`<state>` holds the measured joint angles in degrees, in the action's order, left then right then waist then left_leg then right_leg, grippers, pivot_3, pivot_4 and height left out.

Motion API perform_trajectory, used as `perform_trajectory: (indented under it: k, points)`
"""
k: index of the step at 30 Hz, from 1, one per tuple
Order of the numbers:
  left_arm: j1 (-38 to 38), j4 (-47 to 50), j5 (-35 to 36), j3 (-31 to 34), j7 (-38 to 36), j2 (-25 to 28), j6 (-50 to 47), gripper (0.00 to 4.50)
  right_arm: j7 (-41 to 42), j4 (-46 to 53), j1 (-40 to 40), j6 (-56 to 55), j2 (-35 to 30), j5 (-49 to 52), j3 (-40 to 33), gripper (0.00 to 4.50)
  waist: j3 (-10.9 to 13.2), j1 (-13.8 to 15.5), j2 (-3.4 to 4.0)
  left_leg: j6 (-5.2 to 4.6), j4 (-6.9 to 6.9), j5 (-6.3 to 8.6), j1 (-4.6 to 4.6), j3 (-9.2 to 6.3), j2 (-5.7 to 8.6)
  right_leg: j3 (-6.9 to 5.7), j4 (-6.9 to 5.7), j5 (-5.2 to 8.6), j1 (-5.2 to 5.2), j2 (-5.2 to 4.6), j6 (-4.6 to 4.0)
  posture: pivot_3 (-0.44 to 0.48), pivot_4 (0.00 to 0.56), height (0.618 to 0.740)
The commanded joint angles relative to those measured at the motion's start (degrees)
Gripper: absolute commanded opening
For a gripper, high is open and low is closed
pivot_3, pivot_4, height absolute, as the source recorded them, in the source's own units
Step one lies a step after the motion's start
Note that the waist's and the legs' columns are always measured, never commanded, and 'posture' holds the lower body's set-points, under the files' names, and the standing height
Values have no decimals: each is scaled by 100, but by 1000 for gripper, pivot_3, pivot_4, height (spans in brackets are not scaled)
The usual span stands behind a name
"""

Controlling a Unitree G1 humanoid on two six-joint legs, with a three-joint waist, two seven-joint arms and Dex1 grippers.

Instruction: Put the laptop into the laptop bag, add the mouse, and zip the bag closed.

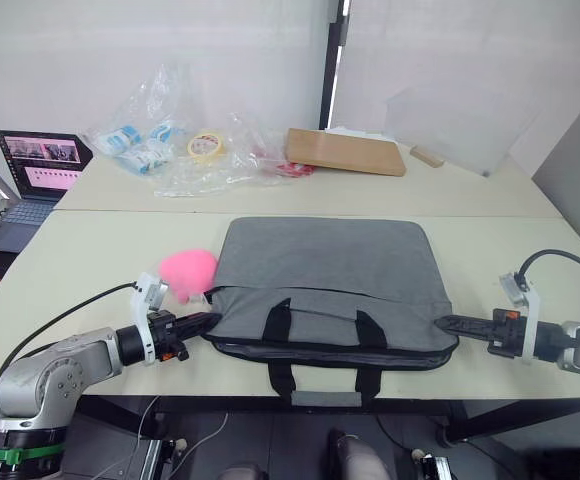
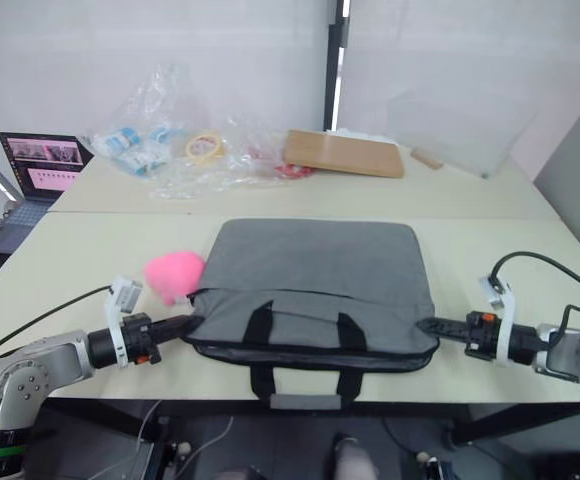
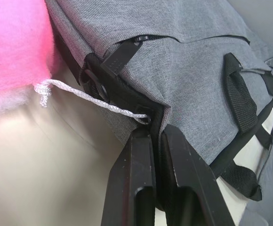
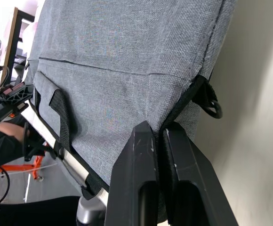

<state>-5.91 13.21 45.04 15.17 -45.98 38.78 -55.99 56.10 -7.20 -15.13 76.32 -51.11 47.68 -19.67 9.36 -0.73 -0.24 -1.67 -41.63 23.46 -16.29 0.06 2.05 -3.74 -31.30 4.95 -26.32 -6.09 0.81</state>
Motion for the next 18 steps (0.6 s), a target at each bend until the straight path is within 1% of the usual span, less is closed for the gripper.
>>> perform_trajectory:
  k: [1, 5, 6, 7, 8, 12, 14, 15, 18]
  points:
    - [98, 123, 24, -34, -174, 89, 120, 0, 31, 332, -6, 5, 47, 252, -194, 23, 0, 0, 0, 0, 1, 0, 0, 1, 0, 0, 0, 0, 0, 0, 0, 0, 150, 740]
    - [146, 101, -51, -47, -185, 99, 335, 0, -24, 412, 9, -71, 101, 236, -169, 23, 0, -13, 0, 0, 0, 0, 3, 2, 0, 4, -4, 0, 1, 0, 0, 0, 150, 740]
    - [205, 125, -98, -46, -256, 121, 465, 580, -8, 418, 20, -81, 84, 245, -184, 0, 0, -15, 0, 0, 0, 0, 3, 2, 0, 5, -4, 0, 1, 0, 0, 0, 150, 740]
    - [244, 134, -131, -50, -311, 141, 564, 751, 4, 417, 22, -85, 71, 254, -193, 0, 0, -17, 0, 0, 0, 0, 4, 2, 0, 6, -5, 0, 1, 0, 0, 0, 150, 740]
    - [281, 132, -118, -22, -352, 167, 592, 1016, -19, 378, 10, -175, 73, 211, -226, 342, 0, -18, 0, 0, 0, 0, 4, 3, -1, 6, -4, 0, 1, 1, 0, 0, 150, 740]
    - [342, 9, -38, 273, -327, 248, 619, 2405, 10, 258, -3, -477, -33, 57, -279, 1683, 0, -16, 0, 0, -1, 0, 5, 5, -1, 7, -6, 0, 1, 2, -1, 0, 150, 740]
    - [406, -52, -6, 475, -368, 361, 620, 3075, 103, 153, 0, -705, -188, -64, -264, 2364, 0, -13, 0, 0, -1, 0, 5, 5, -1, 8, -7, 0, 1, 2, -1, 0, 150, 740]
    - [441, -68, 8, 554, -395, 410, 616, 3328, 133, 92, -10, -804, -247, -119, -263, 2649, 0, -13, 0, 0, -1, 0, 5, 5, -1, 8, -7, 0, 1, 2, -1, 0, 150, 740]
    - [639, -129, 29, 942, -590, 696, 647, 4370, 424, -219, -45, -1378, -643, -488, -114, 3700, 1, -15, 1, -1, 0, 0, 3, 7, 0, 6, -5, 0, 0, 2, -1, 0, 150, 740]
